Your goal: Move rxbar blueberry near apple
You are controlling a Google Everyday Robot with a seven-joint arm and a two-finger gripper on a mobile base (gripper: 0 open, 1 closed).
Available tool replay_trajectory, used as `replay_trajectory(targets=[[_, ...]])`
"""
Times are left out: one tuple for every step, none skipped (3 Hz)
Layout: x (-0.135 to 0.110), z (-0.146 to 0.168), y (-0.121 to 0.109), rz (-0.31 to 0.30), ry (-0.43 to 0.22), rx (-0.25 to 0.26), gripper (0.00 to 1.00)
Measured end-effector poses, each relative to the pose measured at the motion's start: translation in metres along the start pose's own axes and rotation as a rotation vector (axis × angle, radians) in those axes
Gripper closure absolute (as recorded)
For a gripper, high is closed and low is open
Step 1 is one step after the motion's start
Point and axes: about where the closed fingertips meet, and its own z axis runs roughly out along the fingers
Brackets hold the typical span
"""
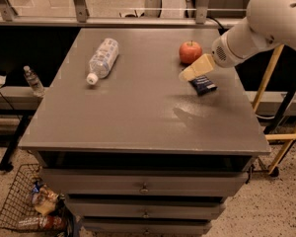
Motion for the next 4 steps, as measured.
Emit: replay_trajectory(targets=[[0.001, -0.016, 0.002, -0.028, -0.035, -0.006, 0.0], [0.02, -0.034, 0.001, -0.034, -0.075, -0.043, 0.0], [0.035, -0.046, -0.002, -0.033, -0.093, -0.082, 0.0], [0.033, -0.049, -0.001, -0.038, -0.088, -0.104, 0.0]])
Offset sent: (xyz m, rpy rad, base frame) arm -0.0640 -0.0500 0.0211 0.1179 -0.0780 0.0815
